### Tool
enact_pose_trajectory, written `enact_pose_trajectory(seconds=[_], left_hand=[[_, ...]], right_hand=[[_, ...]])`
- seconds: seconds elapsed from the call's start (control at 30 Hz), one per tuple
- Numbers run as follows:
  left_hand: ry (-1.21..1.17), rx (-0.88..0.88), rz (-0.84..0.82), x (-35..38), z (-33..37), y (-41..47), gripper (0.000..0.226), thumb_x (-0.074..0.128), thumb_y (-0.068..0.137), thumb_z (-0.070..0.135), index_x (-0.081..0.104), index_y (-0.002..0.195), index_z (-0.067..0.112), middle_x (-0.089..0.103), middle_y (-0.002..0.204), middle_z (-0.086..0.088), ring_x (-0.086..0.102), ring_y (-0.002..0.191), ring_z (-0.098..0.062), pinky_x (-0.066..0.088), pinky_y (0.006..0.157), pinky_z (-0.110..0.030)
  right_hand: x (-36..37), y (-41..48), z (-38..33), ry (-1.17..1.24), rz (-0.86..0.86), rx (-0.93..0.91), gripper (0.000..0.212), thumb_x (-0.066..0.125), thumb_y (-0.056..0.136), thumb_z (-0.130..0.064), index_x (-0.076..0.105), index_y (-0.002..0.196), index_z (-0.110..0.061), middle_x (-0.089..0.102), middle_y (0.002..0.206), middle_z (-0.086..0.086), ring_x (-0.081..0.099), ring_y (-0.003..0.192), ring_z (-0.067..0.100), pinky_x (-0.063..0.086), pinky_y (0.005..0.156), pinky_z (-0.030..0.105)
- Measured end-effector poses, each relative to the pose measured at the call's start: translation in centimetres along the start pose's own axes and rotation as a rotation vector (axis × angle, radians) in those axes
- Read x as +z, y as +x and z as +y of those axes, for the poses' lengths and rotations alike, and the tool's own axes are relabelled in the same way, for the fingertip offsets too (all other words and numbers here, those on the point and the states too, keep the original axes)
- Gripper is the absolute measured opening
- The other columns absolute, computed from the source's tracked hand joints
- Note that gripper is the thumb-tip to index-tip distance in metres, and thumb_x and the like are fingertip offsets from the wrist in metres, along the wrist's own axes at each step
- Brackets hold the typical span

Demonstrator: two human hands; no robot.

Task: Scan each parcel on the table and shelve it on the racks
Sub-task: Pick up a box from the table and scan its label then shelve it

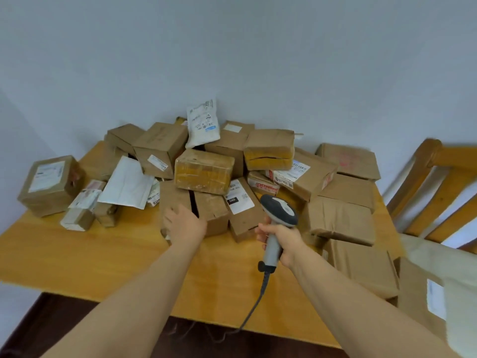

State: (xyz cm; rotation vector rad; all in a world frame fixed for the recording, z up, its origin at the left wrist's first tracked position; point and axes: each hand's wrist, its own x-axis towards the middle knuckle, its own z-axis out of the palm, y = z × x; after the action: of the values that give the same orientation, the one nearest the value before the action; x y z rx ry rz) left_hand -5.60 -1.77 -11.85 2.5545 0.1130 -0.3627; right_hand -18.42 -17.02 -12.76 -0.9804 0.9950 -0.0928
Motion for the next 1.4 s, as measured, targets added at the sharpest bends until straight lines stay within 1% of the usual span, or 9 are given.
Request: enact_pose_trajectory(seconds=[0.2,0.47,0.63,0.7,0.8,0.87,1.0,1.2,1.4], left_hand=[[-0.03,-0.242,0.004,1.9,-1.1,3.4,0.099,0.07,0.083,0.032,0.002,0.153,0.017,-0.005,0.156,-0.018,0.002,0.143,-0.036,0.017,0.116,-0.048],[0.016,-0.271,-0.01,2.1,-1.9,5.8,0.115,0.076,0.078,0.038,-0.005,0.151,0.005,0.015,0.151,-0.023,0.019,0.139,-0.038,0.028,0.11,-0.048],[-0.184,-0.401,-0.104,-1.1,-6.2,5.7,0.115,0.083,0.051,0.045,0.027,0.145,0.007,0.042,0.136,-0.02,0.042,0.125,-0.038,0.041,0.104,-0.046],[-0.449,-0.436,-0.177,-2.5,-8.8,5.6,0.102,0.076,0.038,0.04,0.049,0.131,0.009,0.061,0.116,-0.014,0.06,0.102,-0.034,0.055,0.085,-0.043],[-0.77,-0.487,-0.372,-6.3,-9.4,2.4,0.037,0.06,0.076,0.022,0.06,0.109,0.008,0.067,0.094,-0.012,0.062,0.077,-0.027,0.052,0.064,-0.033],[-0.845,-0.489,-0.419,-8.0,-9.8,1.1,0.02,0.053,0.085,0.021,0.057,0.102,0.011,0.062,0.092,-0.012,0.058,0.079,-0.028,0.051,0.068,-0.036],[-1.052,-0.511,-0.501,-10.5,-11.7,0.6,0.051,0.058,0.085,0.039,0.046,0.124,0.009,0.056,0.107,-0.017,0.058,0.093,-0.038,0.044,0.096,-0.057],[-1.214,-0.416,-0.649,-12.7,-13.8,-0.2,0.059,0.049,0.084,0.047,0.052,0.132,0.012,0.057,0.12,-0.023,0.057,0.105,-0.041,0.048,0.092,-0.055],[-1.238,-0.328,-0.585,-14.4,-14.2,-0.9,0.039,0.045,0.082,0.029,0.061,0.113,0.011,0.061,0.116,-0.019,0.058,0.101,-0.038,0.043,0.09,-0.05]], right_hand=[[2.9,4.0,-0.7,-0.087,-0.12,0.067,0.013,0.071,0.081,0.001,0.065,0.087,-0.009,0.071,0.075,0.009,0.064,0.064,0.02,0.05,0.064,0.034],[4.4,6.1,0.2,-0.084,-0.152,0.114,0.014,0.072,0.079,0.002,0.067,0.088,-0.009,0.072,0.076,0.011,0.064,0.066,0.021,0.051,0.068,0.036],[5.2,5.2,0.6,-0.099,-0.155,0.127,0.019,0.073,0.079,0.0,0.069,0.095,-0.009,0.073,0.081,0.011,0.065,0.065,0.019,0.051,0.063,0.031],[6.1,4.3,0.9,-0.118,-0.166,0.129,0.018,0.072,0.08,0.0,0.069,0.095,-0.009,0.073,0.079,0.011,0.064,0.064,0.019,0.05,0.062,0.031],[8.1,2.8,1.0,-0.145,-0.202,0.124,0.015,0.07,0.081,0.001,0.068,0.093,-0.008,0.071,0.078,0.011,0.063,0.063,0.019,0.049,0.06,0.031],[9.7,1.8,1.1,-0.167,-0.233,0.104,0.014,0.069,0.082,0.003,0.067,0.091,-0.007,0.07,0.077,0.011,0.062,0.062,0.02,0.049,0.058,0.03],[12.8,-0.4,1.3,-0.206,-0.28,0.06,0.011,0.071,0.082,0.0,0.066,0.089,-0.008,0.07,0.079,0.011,0.062,0.064,0.021,0.049,0.062,0.033],[16.2,-3.0,1.2,-0.242,-0.347,0.036,0.014,0.076,0.082,-0.015,0.067,0.093,-0.014,0.068,0.089,0.012,0.063,0.076,0.025,0.05,0.063,0.034],[18.5,-5.1,1.6,-0.256,-0.378,-0.081,0.033,0.079,0.075,-0.002,0.068,0.105,-0.004,0.07,0.099,0.014,0.065,0.091,0.031,0.057,0.073,0.041]])
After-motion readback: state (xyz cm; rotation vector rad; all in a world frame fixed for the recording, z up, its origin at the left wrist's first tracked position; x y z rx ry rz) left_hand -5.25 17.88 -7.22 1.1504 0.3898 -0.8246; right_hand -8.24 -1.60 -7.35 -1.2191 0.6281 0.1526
